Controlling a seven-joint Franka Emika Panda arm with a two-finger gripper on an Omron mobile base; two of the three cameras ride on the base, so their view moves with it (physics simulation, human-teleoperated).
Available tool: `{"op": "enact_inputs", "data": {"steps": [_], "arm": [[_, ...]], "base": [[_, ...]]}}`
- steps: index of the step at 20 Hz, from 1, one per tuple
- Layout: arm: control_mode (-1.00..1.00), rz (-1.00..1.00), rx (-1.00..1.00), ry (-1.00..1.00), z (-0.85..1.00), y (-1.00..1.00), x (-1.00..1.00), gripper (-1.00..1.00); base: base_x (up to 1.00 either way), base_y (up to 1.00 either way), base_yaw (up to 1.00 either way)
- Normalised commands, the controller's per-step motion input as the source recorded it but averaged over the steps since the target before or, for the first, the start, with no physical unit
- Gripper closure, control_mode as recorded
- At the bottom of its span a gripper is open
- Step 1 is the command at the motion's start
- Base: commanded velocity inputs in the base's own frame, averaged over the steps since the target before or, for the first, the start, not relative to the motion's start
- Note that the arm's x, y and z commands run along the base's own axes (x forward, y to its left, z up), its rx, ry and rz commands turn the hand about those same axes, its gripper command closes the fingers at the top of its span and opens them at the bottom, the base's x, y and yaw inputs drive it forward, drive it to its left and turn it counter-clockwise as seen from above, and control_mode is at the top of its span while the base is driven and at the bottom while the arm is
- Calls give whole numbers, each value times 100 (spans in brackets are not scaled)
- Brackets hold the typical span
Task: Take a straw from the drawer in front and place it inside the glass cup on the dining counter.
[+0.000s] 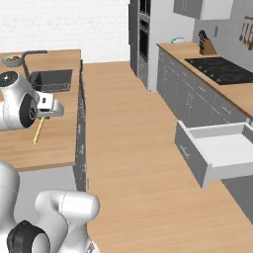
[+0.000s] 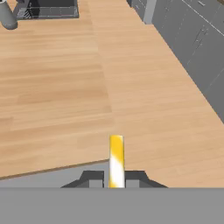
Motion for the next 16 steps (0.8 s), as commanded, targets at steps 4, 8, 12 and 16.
{"op": "enact_inputs", "data": {"steps": [4,8,12,16], "arm": [[100,0,0,0,0,0,0,100],[100,0,0,0,0,0,0,100],[100,0,0,0,0,0,0,100],[100,0,0,0,0,0,0,100]], "base": [[2,100,0],[-20,100,0],[-39,100,-1],[-36,100,-6]]}}
